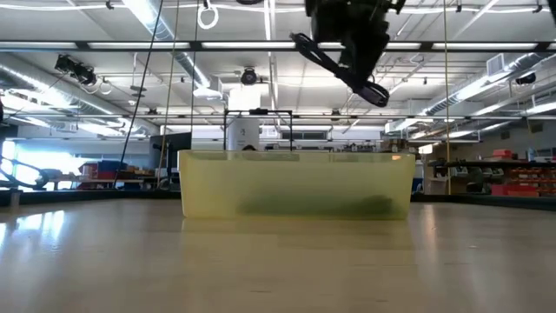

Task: Pick and place USB-C Cables
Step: Put the purple charger cable into the yellow bin, then adjust the yellow bin

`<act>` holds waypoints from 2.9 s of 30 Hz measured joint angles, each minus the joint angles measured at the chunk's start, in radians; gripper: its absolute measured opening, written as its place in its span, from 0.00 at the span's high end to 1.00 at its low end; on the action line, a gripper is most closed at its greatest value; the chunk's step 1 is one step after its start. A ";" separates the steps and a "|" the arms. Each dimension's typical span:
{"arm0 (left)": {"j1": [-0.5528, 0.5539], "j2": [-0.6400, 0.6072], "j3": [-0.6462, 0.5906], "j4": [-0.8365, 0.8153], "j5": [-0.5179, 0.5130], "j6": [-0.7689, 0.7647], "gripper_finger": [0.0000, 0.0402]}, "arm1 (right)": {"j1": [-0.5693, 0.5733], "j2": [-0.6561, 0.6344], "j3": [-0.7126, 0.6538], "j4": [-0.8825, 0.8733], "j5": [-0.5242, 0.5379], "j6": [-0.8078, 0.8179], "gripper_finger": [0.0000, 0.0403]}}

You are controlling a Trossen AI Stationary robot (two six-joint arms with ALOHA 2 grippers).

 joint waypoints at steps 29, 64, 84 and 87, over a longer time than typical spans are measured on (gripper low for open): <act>0.026 0.039 0.000 0.000 -0.002 0.005 0.65 | 0.157 0.629 0.465 -0.214 0.080 -0.252 0.96; 0.026 0.039 0.000 0.000 0.021 0.022 0.65 | 0.136 0.678 0.355 -0.278 0.122 -0.189 0.66; 0.026 0.039 0.000 0.000 0.021 0.032 0.65 | 0.057 0.650 0.754 -0.107 0.285 -0.210 0.62; 0.026 0.039 0.000 0.000 0.023 0.032 0.65 | 0.018 0.649 0.754 -0.106 0.285 -0.201 0.62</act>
